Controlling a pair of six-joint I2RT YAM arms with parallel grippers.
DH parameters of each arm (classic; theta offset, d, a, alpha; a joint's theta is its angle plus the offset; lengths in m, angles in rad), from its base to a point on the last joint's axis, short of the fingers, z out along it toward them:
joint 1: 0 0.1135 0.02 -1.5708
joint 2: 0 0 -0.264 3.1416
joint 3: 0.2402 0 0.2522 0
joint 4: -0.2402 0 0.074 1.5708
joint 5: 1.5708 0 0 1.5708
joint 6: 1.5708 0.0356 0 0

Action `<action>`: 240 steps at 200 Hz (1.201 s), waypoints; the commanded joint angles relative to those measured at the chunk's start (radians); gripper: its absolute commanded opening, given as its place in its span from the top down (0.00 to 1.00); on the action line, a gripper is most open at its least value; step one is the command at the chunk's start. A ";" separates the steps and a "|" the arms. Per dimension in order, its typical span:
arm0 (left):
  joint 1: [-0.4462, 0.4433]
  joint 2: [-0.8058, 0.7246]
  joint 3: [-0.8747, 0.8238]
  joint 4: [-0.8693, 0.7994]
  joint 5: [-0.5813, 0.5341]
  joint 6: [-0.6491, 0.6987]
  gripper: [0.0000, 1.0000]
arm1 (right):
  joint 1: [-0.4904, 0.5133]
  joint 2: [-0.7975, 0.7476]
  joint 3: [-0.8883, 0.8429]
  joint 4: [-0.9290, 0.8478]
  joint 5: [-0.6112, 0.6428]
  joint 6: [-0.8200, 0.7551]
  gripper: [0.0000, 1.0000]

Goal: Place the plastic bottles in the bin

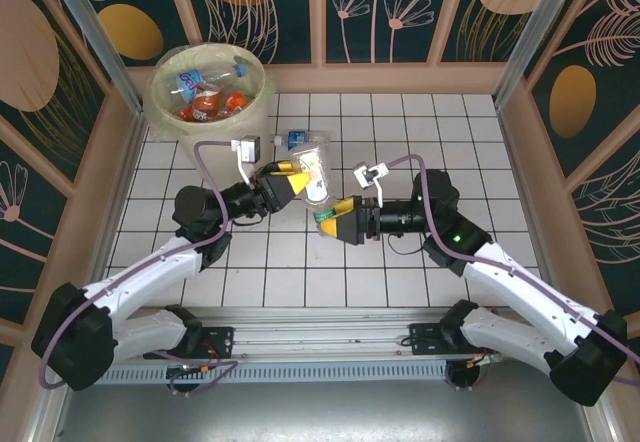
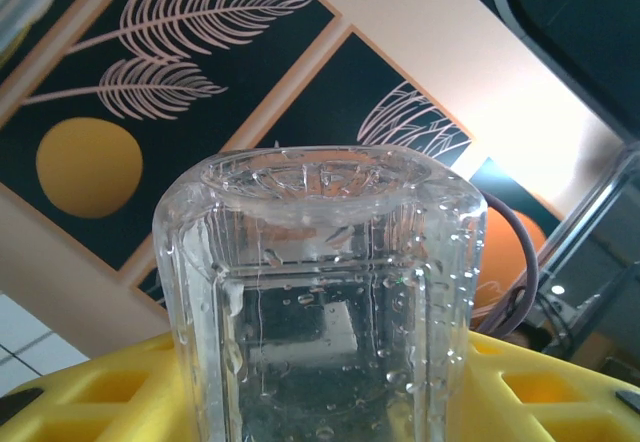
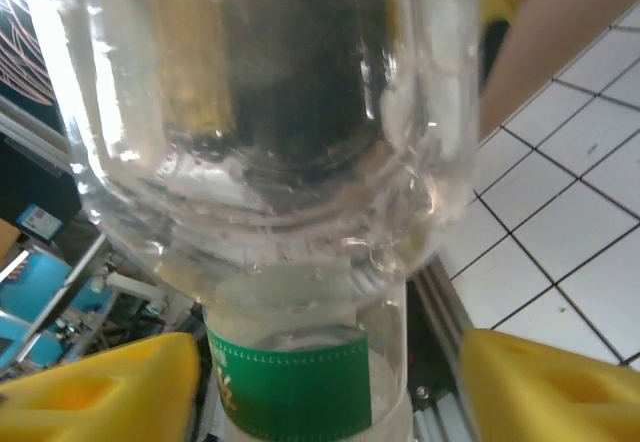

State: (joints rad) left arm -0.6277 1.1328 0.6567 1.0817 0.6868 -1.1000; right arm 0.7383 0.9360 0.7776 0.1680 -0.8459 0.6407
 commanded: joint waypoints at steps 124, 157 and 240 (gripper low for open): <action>0.019 0.079 0.817 -1.313 -0.523 0.894 0.46 | -0.015 -0.232 0.161 -0.355 0.503 -0.354 0.01; 0.098 0.177 1.019 -1.450 -0.654 1.018 0.46 | -0.014 -0.210 0.176 -0.362 0.502 -0.379 0.01; 0.317 0.457 1.322 -1.598 -0.773 1.181 0.44 | -0.014 -0.180 0.173 -0.352 0.468 -0.384 0.01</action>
State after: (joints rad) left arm -0.3546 1.5204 1.9167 -0.4637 -0.0486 0.0097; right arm 0.7273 0.7605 0.9253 -0.1925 -0.3611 0.2695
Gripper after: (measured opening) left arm 0.565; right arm 0.991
